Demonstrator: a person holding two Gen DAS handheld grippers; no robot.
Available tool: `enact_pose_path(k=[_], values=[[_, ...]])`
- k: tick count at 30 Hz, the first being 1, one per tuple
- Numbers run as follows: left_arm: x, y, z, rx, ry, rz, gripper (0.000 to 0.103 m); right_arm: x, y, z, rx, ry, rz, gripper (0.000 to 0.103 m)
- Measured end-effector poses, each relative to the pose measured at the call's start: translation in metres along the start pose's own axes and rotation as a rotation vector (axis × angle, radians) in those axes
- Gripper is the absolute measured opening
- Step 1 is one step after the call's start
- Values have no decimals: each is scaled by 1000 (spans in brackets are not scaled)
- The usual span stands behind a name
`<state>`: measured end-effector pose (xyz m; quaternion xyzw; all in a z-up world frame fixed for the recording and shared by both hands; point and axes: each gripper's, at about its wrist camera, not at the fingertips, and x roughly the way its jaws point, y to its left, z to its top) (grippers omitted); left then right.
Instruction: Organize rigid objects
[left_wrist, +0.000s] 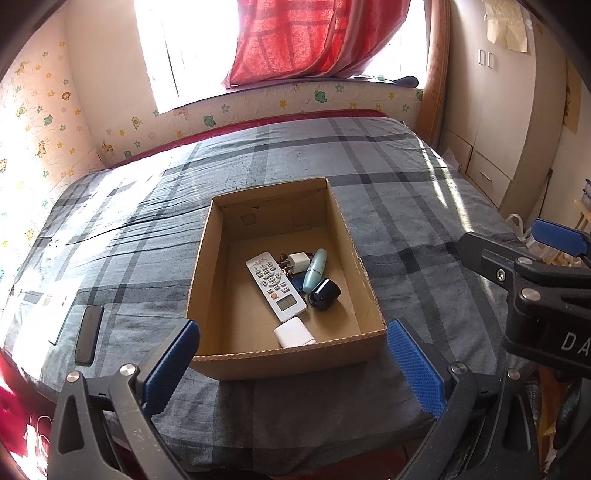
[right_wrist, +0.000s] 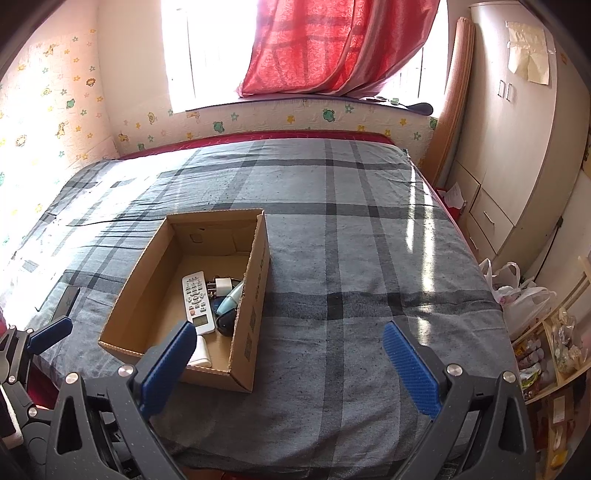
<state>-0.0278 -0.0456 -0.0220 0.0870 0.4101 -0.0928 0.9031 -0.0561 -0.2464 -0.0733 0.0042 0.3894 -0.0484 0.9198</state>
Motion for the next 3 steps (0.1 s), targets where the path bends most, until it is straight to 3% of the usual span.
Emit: enact_pose_path(k=[3], values=[[2,0,1,4,0,0,103,2,0,1,4,0,4,103]])
